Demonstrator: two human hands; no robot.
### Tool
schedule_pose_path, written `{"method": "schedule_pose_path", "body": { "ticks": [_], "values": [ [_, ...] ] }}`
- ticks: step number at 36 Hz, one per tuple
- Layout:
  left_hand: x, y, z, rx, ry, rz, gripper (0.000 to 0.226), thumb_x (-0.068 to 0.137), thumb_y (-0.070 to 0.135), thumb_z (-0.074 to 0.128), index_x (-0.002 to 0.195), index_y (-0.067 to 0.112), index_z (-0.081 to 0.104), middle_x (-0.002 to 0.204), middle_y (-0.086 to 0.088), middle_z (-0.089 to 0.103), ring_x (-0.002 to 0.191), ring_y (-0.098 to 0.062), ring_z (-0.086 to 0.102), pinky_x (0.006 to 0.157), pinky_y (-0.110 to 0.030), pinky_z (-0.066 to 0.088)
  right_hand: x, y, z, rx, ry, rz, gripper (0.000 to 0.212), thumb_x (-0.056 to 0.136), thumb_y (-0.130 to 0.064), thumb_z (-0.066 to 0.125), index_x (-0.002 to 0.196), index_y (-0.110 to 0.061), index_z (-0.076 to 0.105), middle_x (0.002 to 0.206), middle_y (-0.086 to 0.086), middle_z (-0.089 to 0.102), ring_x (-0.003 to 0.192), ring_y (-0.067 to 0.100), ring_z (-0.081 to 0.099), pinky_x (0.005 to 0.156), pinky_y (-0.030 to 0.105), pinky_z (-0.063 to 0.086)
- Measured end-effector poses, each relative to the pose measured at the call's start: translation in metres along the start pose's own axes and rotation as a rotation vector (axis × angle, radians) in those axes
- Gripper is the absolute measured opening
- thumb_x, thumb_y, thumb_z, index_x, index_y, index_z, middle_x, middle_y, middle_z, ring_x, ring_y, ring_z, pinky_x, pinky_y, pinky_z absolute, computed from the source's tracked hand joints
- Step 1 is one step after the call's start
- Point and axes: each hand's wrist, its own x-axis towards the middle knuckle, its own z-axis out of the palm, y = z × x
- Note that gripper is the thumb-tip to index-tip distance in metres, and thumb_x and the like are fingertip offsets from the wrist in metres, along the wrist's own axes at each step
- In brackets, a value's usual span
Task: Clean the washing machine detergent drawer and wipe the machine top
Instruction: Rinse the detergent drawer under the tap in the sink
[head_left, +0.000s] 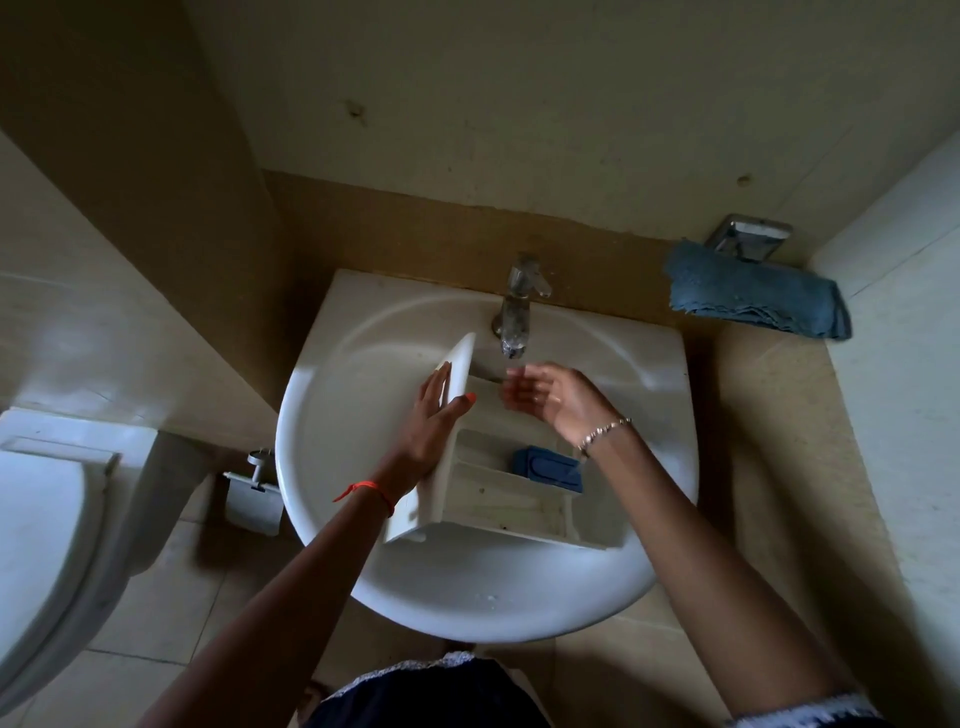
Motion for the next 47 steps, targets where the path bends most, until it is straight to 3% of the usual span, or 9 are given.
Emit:
{"method": "schedule_pose_path", "body": {
  "ticks": [5,9,15,18,23,31,36,43,47],
  "values": [
    [0.002,-0.002,-0.001,0.036,-0.011,-0.010,0.062,0.096,0.026,0.047,0.149,0.018,0.016,0.157,-0.003,0.013,0.142,-0.020,0.018,0.108,-0.028,0.019,0.029,-0.012,0.022,0.570,0.045,0.056,0.024,0.097,-0.003,0.031,0.095,0.010,0.051,0.082,0.024,0.061,0.072,0.030,0.062,0.060,0.034,0.058],
    [0.001,0.000,-0.001,0.037,-0.008,-0.019,0.062,0.096,0.024,0.047,0.149,0.017,0.015,0.157,-0.003,0.012,0.143,-0.020,0.017,0.109,-0.027,0.018,0.043,-0.014,0.038,0.532,0.037,0.068,0.022,0.078,0.010,0.028,0.077,-0.002,0.046,0.059,0.013,0.050,0.057,0.019,0.045,0.051,0.023,0.040],
    [0.002,0.000,-0.001,0.022,-0.018,-0.029,0.065,0.095,0.027,0.048,0.149,0.018,0.013,0.157,-0.003,0.011,0.142,-0.019,0.017,0.104,-0.024,0.018,0.048,0.002,0.039,0.495,-0.059,0.166,0.035,0.095,-0.005,0.019,0.065,-0.012,0.035,0.044,0.005,0.042,0.052,0.014,0.035,0.042,0.014,0.036],
    [0.001,0.000,-0.001,0.003,-0.021,-0.034,0.067,0.095,0.029,0.050,0.149,0.017,0.014,0.157,-0.004,0.013,0.142,-0.020,0.017,0.108,-0.028,0.018,0.036,0.007,0.038,0.322,-0.122,0.227,0.036,0.094,-0.002,0.017,0.065,-0.013,0.035,0.044,0.001,0.043,0.041,0.012,0.040,0.044,0.017,0.033],
    [0.002,0.000,0.000,0.016,0.004,-0.003,0.060,0.097,0.017,0.045,0.149,0.011,0.016,0.156,-0.005,0.014,0.142,-0.014,0.015,0.100,-0.011,0.015,0.005,0.013,0.039,-0.010,-0.218,0.341,0.042,0.096,-0.005,0.023,0.061,-0.009,0.046,0.045,0.003,0.053,0.038,0.014,0.050,0.045,0.019,0.039],
    [0.003,-0.003,-0.001,0.052,-0.011,-0.004,0.062,0.096,0.024,0.047,0.149,0.017,0.016,0.157,0.000,0.013,0.142,-0.013,0.014,0.105,-0.021,0.013,-0.034,0.030,0.040,-0.882,-0.119,0.157,0.034,0.091,-0.009,0.038,0.069,-0.006,0.064,0.078,0.014,0.067,0.064,0.017,0.060,0.059,0.023,0.045],
    [0.002,-0.001,0.000,0.047,0.002,0.002,0.062,0.096,0.023,0.048,0.149,0.015,0.017,0.157,-0.002,0.013,0.142,-0.014,0.015,0.105,-0.021,0.014,-0.024,0.014,0.024,-0.560,0.059,0.179,0.037,0.098,-0.015,0.040,0.072,0.001,0.060,0.056,0.009,0.063,0.048,0.017,0.060,0.050,0.024,0.051],
    [0.001,0.000,0.000,0.044,0.005,0.000,0.061,0.096,0.022,0.047,0.149,0.015,0.017,0.157,-0.002,0.013,0.142,-0.013,0.015,0.103,-0.018,0.014,0.018,-0.003,0.010,0.502,0.090,0.135,0.031,0.099,-0.011,0.035,0.083,0.006,0.055,0.069,0.023,0.067,0.064,0.033,0.068,0.068,0.042,0.056],
    [-0.001,0.002,0.000,0.050,-0.005,-0.004,0.062,0.097,0.024,0.045,0.149,0.015,0.014,0.157,-0.003,0.012,0.142,-0.015,0.015,0.102,-0.019,0.015,0.033,-0.006,0.023,0.568,0.116,0.100,0.027,0.098,-0.001,0.029,0.086,0.007,0.052,0.074,0.020,0.060,0.073,0.027,0.056,0.056,0.033,0.057]
  ]
}}
